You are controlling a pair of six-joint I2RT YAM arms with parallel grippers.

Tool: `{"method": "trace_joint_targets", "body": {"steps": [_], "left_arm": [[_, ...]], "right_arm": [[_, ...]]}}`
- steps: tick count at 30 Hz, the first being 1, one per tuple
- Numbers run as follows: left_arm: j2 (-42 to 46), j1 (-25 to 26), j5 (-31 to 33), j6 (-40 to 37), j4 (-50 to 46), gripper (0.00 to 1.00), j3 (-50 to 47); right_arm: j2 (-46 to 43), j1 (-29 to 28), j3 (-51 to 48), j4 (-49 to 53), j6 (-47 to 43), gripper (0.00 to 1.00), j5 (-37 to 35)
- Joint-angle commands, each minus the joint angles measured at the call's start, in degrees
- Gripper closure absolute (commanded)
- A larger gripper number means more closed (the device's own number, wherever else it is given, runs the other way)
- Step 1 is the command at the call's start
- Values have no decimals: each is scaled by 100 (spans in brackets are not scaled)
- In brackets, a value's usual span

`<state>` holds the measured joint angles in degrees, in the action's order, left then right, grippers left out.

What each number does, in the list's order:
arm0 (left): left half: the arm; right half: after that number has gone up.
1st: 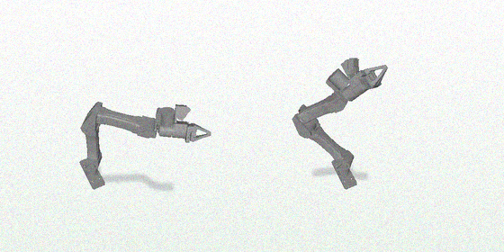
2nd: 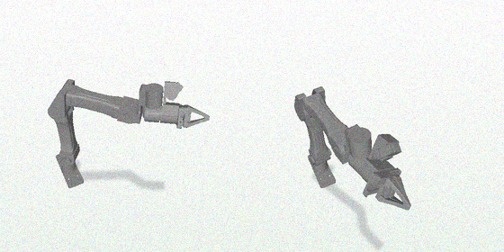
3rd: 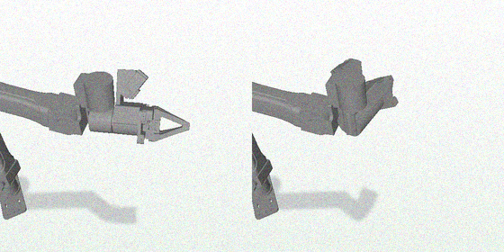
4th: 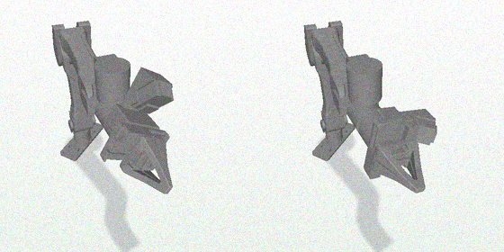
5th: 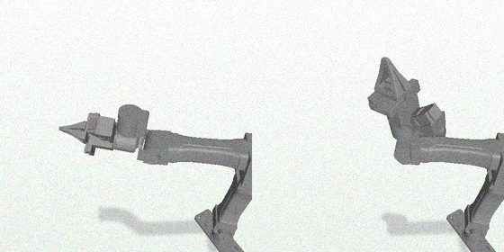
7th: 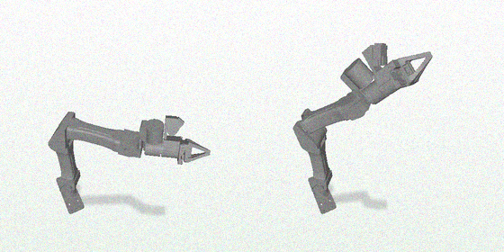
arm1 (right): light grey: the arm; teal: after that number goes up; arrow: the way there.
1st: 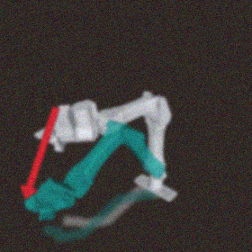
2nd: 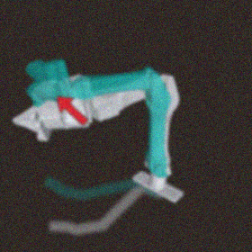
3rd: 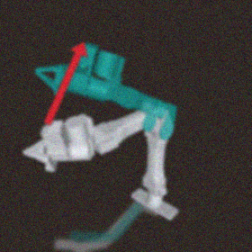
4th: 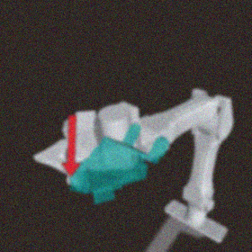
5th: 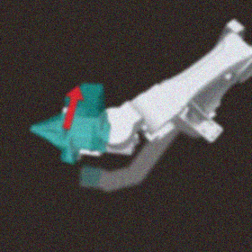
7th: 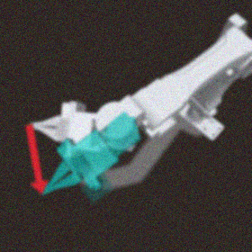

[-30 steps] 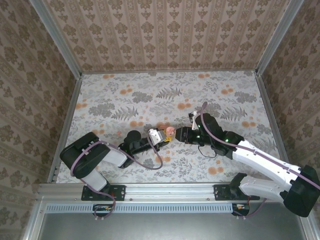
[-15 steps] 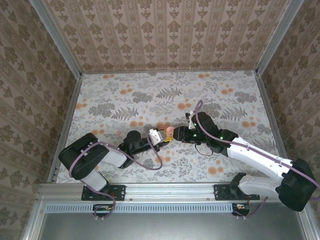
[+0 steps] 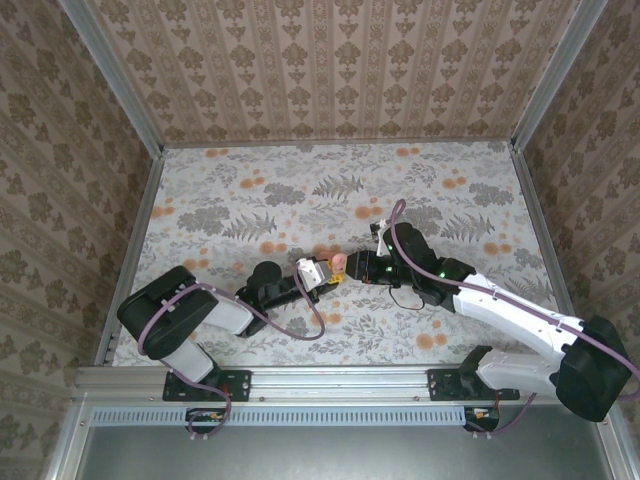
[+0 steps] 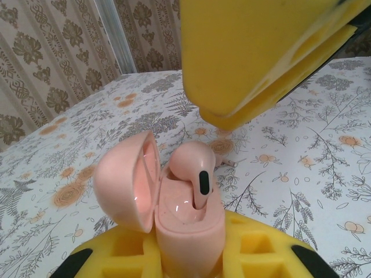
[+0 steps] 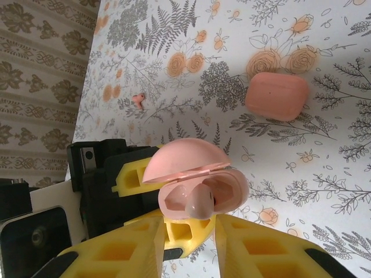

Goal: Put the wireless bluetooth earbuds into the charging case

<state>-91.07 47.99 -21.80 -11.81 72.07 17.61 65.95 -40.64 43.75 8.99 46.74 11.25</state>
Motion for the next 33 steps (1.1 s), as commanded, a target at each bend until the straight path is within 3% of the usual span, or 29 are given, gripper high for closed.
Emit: {"method": "trace_joint_targets", "body": {"steps": [1,33], "left_arm": [[175,43,25,35,38,88,-47],[271,106,44,47,-128,88,-12]], "right_arm": [[101,39,18,-152,63,71,159],[397,48,46,-566,48,75,382]]}}
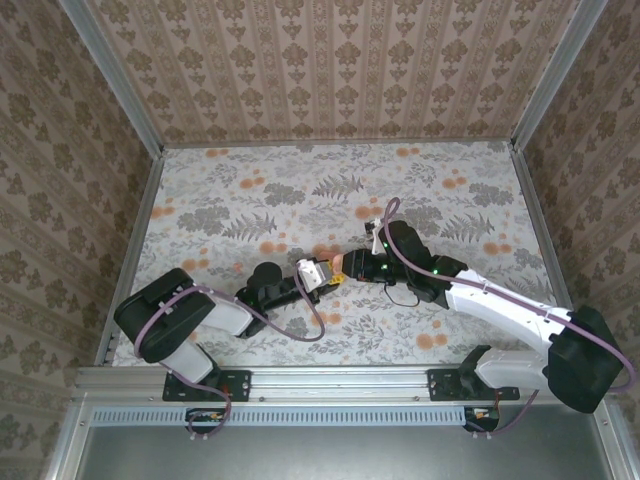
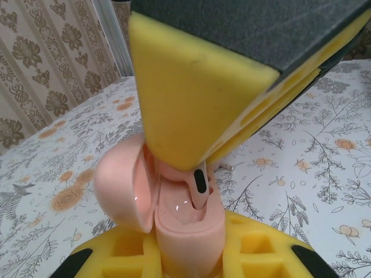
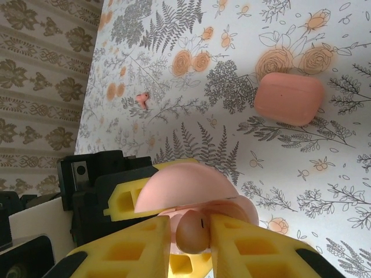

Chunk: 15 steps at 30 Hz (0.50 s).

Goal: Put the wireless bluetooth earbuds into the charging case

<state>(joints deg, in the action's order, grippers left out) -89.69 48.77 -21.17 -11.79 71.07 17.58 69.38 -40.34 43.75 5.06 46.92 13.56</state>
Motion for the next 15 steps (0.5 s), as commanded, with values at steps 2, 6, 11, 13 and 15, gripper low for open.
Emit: {"method": "trace_joint_targets", "body": {"steps": [2,6,11,13,15], "left_arm": [[140,36,-19,37,-36,88,-8],[160,27,-10,31,-42,88,-9],[180,34,-1,18,-82,88,-23],[180,34,-1,19,-89,88,-18],[181,44,-1,26,-101,88,-9]], "right_arm": [[65,18,53,-159,19,75,149],[109,19,55,-146,18,75,160],[92,17,62,-171,10,73,202],[84,17,72,-193,-15,73,232],[75,17,59,-255,-27,71,268]]}}
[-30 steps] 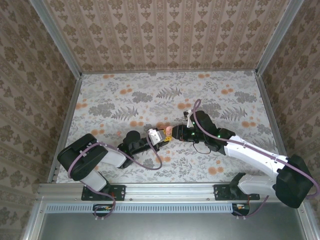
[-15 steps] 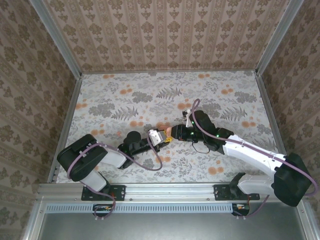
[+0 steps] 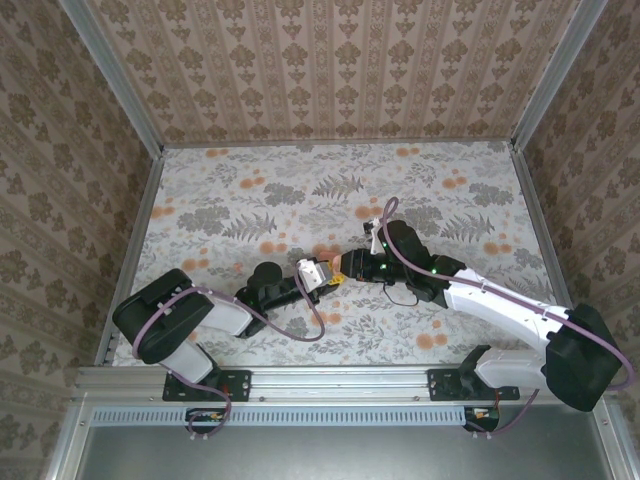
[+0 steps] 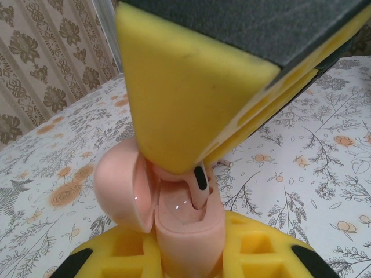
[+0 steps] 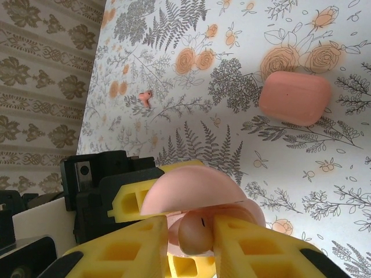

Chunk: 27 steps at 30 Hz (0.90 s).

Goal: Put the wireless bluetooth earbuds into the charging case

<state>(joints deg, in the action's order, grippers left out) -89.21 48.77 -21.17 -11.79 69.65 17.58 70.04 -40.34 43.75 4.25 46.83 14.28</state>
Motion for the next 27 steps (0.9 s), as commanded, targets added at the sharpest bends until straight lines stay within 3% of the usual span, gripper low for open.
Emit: {"method": "trace_joint_targets", "body": {"steps": [1,27], "left_arm": [[130,38,-1,21,40,88,-9],[120,44,25,34,29,88,8]], "right_arm": [[10,17,77,-179,-24,71,206],[84,-9,123,-379,-131,65,496]]}}
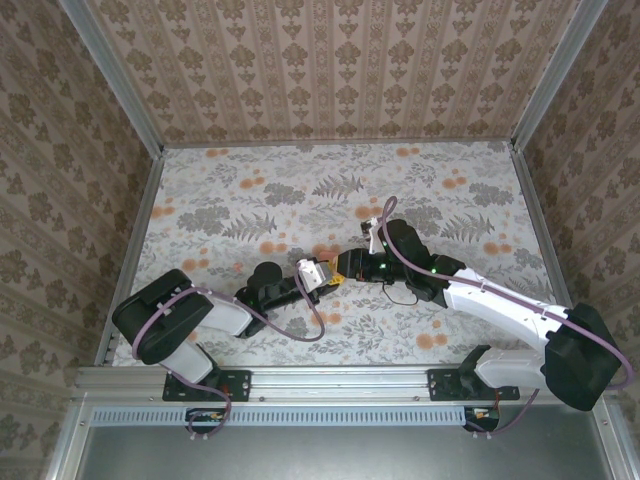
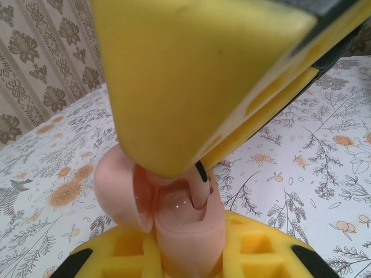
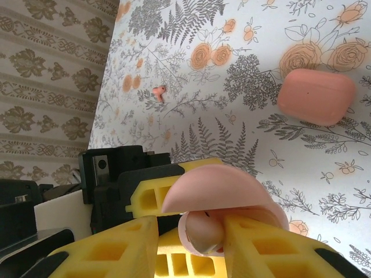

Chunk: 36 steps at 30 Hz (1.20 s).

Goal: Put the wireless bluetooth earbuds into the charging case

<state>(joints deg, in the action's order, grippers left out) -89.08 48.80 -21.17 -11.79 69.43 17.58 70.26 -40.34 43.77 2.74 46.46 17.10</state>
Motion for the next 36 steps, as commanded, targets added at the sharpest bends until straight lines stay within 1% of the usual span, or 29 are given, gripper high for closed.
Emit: {"method": "trace_joint_targets", "body": {"steps": [1,6,13,18,28,36], "left_arm": [[107,38,25,32,46,88,17],[114,42,25,36,45,88,26],[132,42,25,25,27,88,43],[134,47,27,19,10,88,52],[128,51,34,23,-11,89,52],[165,51,51,16,-17,89,17]], "right_arm": [[67,-9,122,-247,-102,65,228],[73,-9,132,-186,-118,65,198],[32,-9,250,375,-266,63,-117],[-12,-9,283,473,-326,62,-175],[31,-9,300,458,-445,70,-49],[83,-9,290,514,-493,73,-22]]}}
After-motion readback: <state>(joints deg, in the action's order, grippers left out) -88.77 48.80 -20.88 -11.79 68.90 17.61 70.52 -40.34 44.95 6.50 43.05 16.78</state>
